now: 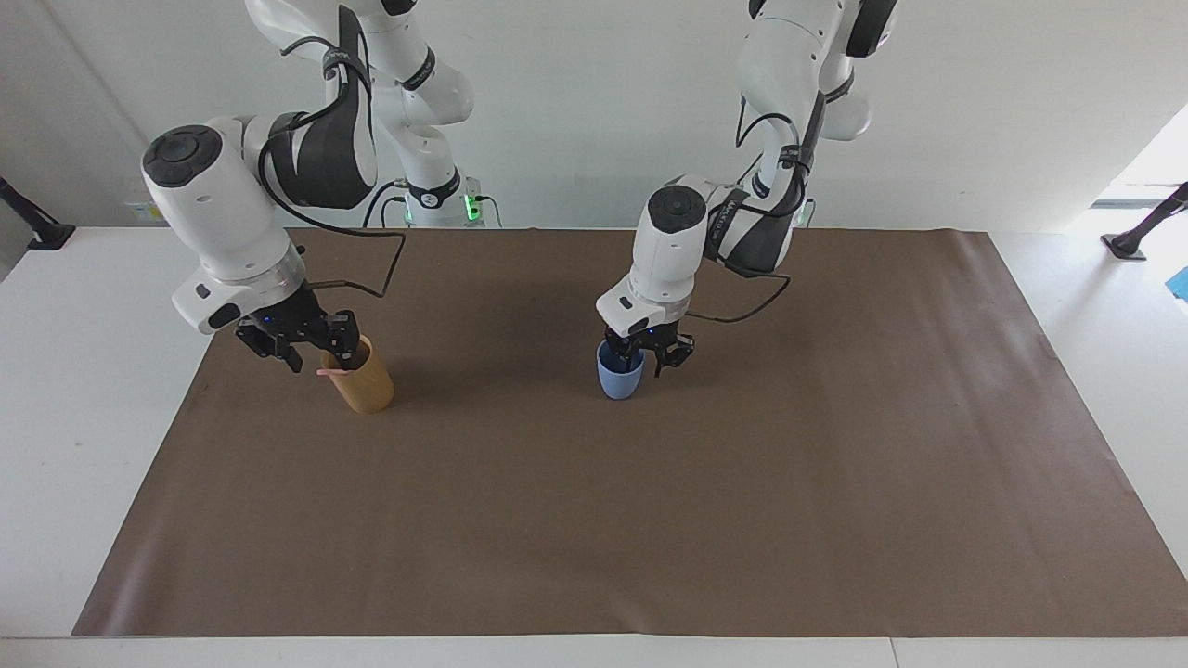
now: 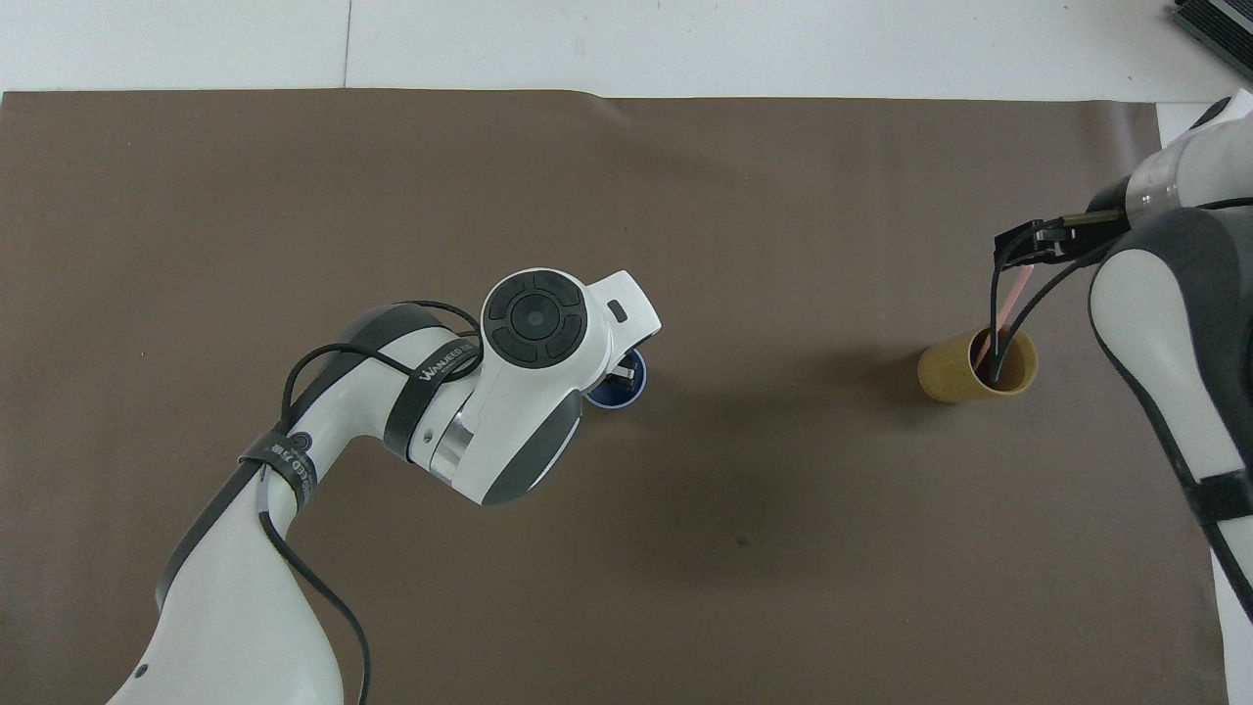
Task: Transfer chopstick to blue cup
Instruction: 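Release the cup with the left gripper while the right gripper grasps the stick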
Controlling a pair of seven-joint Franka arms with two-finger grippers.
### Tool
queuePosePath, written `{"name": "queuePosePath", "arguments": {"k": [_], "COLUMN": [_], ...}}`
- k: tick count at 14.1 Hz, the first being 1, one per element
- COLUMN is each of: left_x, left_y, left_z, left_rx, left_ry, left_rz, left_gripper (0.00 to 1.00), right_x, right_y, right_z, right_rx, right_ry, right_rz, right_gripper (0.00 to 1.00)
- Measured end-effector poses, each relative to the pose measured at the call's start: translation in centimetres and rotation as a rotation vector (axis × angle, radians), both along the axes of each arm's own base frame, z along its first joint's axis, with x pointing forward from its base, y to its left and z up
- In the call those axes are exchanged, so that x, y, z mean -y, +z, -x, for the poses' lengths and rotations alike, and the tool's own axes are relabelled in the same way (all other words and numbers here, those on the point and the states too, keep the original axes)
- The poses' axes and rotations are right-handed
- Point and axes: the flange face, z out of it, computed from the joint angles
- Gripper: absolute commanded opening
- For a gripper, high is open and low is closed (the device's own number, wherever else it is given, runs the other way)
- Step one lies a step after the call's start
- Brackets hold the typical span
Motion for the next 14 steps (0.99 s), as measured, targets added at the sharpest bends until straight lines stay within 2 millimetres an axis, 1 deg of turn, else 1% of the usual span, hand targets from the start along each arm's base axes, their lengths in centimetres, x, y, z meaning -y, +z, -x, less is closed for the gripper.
{"name": "queuePosePath", "arguments": {"k": [1,2,3,4,6,7,8,9,10,11,12,14], "left_x": [-0.4,-1.2,-2.5,-4.3,-9.0,-11.6,-14.7,-17.8,-20.4,-23.1,-25.5,-30.0], "left_y": [0.4,1.1,2.2,3.6,6.4,7.8,9.1,10.3,11.1,11.8,12.5,14.2], "left_z": [-0.3,-0.9,-1.7,-2.6,-4.2,-4.9,-5.5,-5.9,-6.3,-6.6,-6.7,-6.8], "left_rx": [0.005,0.012,0.021,0.031,0.040,0.038,0.032,0.022,0.016,0.011,0.007,0.017], "left_ry": [0.010,0.026,0.049,0.079,0.118,0.113,0.105,0.098,0.094,0.091,0.090,0.085], "left_rz": [0.002,0.004,0.008,0.013,0.007,-0.001,-0.012,-0.023,-0.029,-0.035,-0.039,-0.043], "left_gripper": [1.00,1.00,1.00,1.00,1.00,1.00,1.00,1.00,1.00,1.00,1.00,1.00], "right_x": [0.0,0.0,0.0,0.1,0.3,0.3,0.4,0.4,0.5,0.5,0.6,0.6], "right_y": [-0.2,-0.5,-0.7,-0.7,-0.6,-0.8,-1.0,-1.3,-1.5,-1.7,-1.8,-1.7], "right_z": [0.2,0.6,0.9,1.1,1.2,1.1,1.0,1.0,1.0,1.0,1.0,0.9], "right_rx": [-0.006,-0.014,-0.015,-0.005,0.026,0.043,0.056,0.060,0.063,0.071,0.079,0.087], "right_ry": [0.000,0.000,-0.001,-0.002,-0.005,-0.006,-0.007,-0.007,-0.006,-0.002,0.001,0.002], "right_rz": [0.000,-0.001,-0.001,-0.001,0.000,0.001,0.002,0.002,0.002,0.003,0.004,0.004], "right_gripper": [0.51,0.46,0.47,0.47,0.45,0.40,0.40,0.37,0.34,0.13,0.00,0.00]}}
